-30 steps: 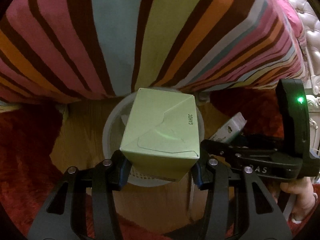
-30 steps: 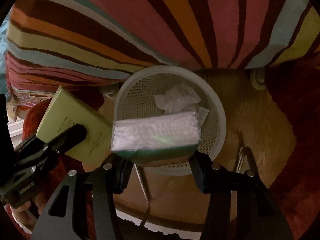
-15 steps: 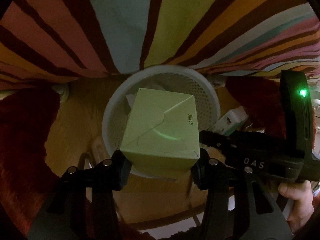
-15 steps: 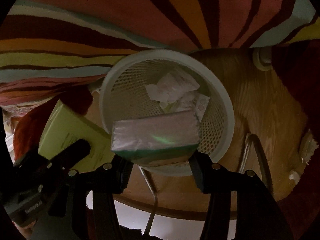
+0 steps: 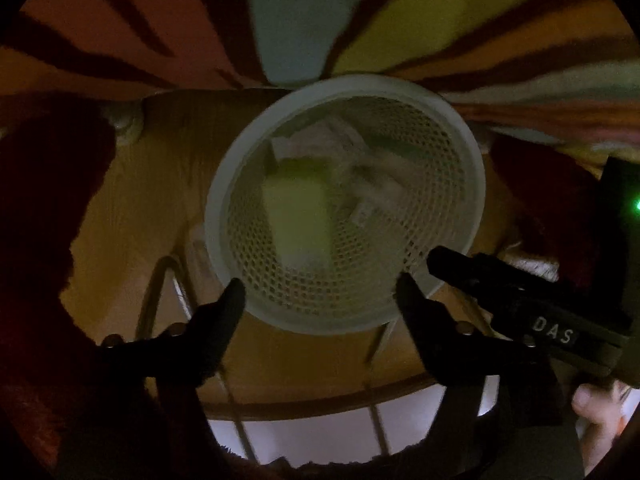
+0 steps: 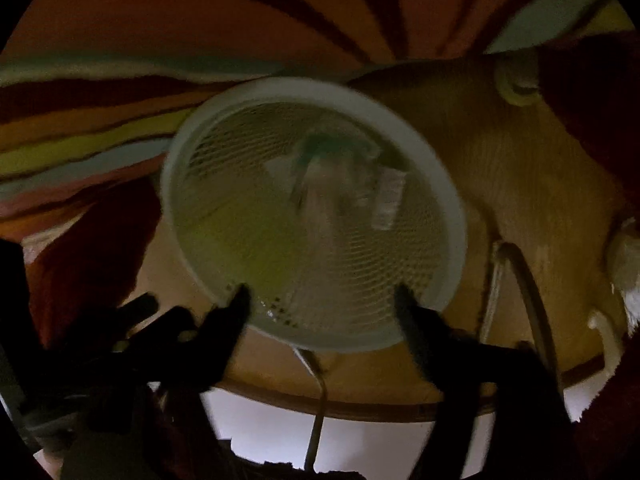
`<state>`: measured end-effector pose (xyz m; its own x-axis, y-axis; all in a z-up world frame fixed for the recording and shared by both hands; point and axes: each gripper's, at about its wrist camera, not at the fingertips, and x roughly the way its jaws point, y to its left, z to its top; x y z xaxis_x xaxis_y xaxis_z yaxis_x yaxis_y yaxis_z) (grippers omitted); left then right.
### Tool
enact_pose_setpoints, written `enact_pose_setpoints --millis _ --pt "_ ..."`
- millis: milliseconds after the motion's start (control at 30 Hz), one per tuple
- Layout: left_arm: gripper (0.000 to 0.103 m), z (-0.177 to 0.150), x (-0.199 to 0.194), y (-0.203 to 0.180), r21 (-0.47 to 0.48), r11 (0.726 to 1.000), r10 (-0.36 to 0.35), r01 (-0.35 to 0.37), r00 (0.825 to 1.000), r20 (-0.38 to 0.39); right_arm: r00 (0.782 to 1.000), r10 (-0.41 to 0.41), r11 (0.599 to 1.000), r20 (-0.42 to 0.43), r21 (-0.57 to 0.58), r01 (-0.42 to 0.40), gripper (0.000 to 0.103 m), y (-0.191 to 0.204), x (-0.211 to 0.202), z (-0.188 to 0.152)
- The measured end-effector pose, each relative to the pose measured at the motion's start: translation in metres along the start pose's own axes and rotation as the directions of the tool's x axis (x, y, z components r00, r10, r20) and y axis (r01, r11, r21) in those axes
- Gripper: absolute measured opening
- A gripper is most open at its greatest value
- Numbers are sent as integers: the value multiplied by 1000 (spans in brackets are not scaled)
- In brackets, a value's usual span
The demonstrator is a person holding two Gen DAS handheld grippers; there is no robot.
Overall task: Collect trash
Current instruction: 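Open both tools to drop the green box and tissue pack into the wastebasket, then raise both tools back toward the boxes on the bed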
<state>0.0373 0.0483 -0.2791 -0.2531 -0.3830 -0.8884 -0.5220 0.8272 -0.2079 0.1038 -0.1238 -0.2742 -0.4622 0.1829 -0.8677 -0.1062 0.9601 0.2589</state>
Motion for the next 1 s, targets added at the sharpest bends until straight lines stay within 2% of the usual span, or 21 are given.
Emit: enact_pose_setpoints --millis 33,567,733,867,967,1000 --pt "82 0 -1 2 -12 1000 -12 12 1000 5 1000 6 1000 2 6 -6 88 -1 -1 0" --pt "82 -6 -3 -5 34 999 -3 3 1000 -3 1000 25 999 -13 40 -24 89 -8 -12 -10" --pt "82 -16 -10 -13 79 997 8 -10 1000 27 996 87 996 20 8 -87 89 -3 -27 -21" --pt "82 -22 -19 -13 91 996 2 -7 998 56 984 163 986 74 13 -164 89 -4 -40 -28" --pt "82 -27 -28 -12 92 996 -10 2 997 80 964 236 970 127 30 -241 89 -9 -53 -35" --pt "82 -30 -32 -13 96 995 -14 5 996 91 949 276 959 153 29 -283 89 -10 -61 -38"
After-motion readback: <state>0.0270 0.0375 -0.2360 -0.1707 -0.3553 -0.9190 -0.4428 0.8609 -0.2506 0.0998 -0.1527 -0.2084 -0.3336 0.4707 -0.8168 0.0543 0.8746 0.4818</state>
